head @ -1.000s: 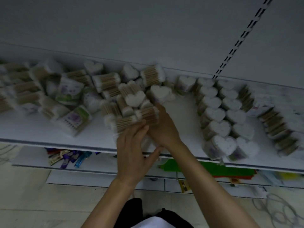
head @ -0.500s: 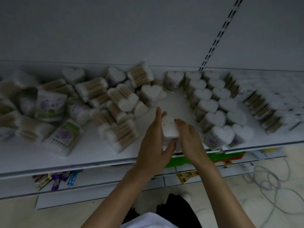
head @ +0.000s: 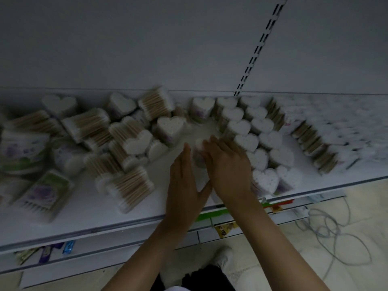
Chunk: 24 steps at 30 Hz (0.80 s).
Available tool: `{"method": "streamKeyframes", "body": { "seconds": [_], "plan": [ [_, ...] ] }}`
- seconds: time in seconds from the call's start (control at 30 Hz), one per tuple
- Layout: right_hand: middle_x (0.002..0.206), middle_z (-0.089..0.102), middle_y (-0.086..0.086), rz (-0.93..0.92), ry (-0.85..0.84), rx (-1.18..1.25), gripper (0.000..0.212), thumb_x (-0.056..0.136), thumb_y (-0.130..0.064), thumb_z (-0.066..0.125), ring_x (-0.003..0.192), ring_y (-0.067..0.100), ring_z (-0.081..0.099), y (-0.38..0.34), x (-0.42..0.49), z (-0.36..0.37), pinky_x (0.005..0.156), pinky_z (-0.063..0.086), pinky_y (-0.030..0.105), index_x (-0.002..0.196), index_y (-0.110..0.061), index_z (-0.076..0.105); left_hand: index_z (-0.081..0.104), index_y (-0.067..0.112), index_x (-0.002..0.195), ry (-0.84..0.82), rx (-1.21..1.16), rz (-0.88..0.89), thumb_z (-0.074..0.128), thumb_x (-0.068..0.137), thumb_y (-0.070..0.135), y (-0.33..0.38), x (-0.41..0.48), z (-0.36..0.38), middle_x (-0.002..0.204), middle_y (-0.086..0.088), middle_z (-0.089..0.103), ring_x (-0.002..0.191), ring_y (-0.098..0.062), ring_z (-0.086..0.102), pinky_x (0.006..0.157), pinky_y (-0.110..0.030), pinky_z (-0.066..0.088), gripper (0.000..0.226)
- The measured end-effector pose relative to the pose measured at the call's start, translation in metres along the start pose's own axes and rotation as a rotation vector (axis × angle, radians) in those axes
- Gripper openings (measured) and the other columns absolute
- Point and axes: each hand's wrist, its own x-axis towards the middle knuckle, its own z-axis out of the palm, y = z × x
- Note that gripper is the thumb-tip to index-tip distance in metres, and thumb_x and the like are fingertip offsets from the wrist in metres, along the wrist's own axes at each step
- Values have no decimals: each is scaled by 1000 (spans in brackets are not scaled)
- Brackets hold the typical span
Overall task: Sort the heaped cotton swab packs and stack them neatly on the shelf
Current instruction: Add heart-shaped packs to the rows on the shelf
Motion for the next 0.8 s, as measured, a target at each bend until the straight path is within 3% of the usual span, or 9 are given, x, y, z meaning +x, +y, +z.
{"method": "streamKeyframes", "body": {
  "seconds": [0.1,0.17,0.37,0.53,0.63,0.8],
  "plan": [
    [83,71,6,-3,43,-175,4,75,-12,69,78,26,66,1,22,18,79,44,38,78,-13,68,22,12,149,-21,79,58,74,83,24,-2,-2,1,144,-12,40,131,-16,31,108,-24,29,85],
    [69,64,6,-8,48,-239,7,72,-8,68,67,26,61,0,36,24,78,36,40,71,-13,63,24,17,148,-38,105,91,69,86,27,-3,-4,1,142,-11,44,129,-18,36,104,-30,36,77],
    [56,59,4,-57,-42,-273,10,61,-10,72,56,24,56,-1,55,19,75,28,37,65,-11,62,28,18,146,5,100,100,52,89,41,-4,-3,1,139,-8,47,127,-16,39,103,-27,37,66],
    [62,62,6,-76,-47,-299,21,53,-3,75,59,24,59,3,52,17,77,29,36,68,-10,62,30,20,141,48,88,150,54,88,37,-3,-4,1,133,2,39,121,-16,41,102,-18,32,61],
    [60,60,6,-46,-65,-329,25,47,-2,76,55,23,57,8,64,25,73,29,33,66,-10,61,31,21,141,48,58,125,61,87,31,-3,-4,2,132,-1,46,121,-15,42,102,-14,28,63],
    [59,59,6,-37,-128,-293,32,42,-9,84,56,23,57,16,78,30,64,44,25,65,-11,61,40,15,140,115,-28,17,65,85,24,-5,-1,1,127,-5,52,116,-15,48,95,-26,44,62]
  ]
}}
